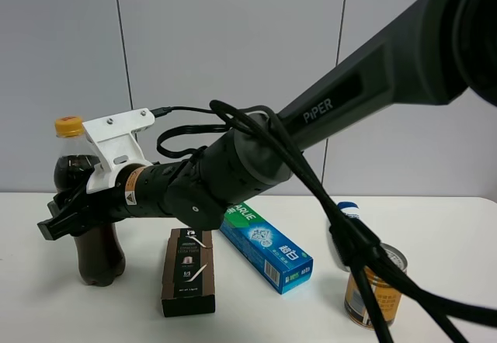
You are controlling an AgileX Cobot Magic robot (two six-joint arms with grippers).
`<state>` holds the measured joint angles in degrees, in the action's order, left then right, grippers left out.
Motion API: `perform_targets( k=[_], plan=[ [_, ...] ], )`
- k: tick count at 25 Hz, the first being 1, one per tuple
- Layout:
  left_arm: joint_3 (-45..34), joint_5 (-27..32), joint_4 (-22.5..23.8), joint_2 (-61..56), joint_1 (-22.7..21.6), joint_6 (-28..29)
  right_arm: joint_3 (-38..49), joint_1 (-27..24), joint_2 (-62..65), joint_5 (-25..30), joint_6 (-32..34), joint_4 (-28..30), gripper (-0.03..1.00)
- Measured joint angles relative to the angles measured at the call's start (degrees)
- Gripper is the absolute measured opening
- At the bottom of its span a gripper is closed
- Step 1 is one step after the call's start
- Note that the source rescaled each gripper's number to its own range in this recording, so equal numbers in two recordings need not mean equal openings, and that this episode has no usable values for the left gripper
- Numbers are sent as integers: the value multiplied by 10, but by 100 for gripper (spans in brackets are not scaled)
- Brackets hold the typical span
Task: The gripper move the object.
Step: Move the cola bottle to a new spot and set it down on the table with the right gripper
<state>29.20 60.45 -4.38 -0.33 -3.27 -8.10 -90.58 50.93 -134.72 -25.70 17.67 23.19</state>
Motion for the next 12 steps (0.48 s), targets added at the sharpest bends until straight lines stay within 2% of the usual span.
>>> perform_targets(
  k=[8, 10, 12],
  plan=[
    [0, 0, 0, 0, 0, 0, 0, 0, 0, 0, 0, 0, 1],
    [0, 0, 0, 0, 0, 0, 0, 0, 0, -2, -1, 0, 5],
    [0, 0, 0, 0, 0, 0, -4, 0, 4, -10, -1, -1, 15]
  ],
)
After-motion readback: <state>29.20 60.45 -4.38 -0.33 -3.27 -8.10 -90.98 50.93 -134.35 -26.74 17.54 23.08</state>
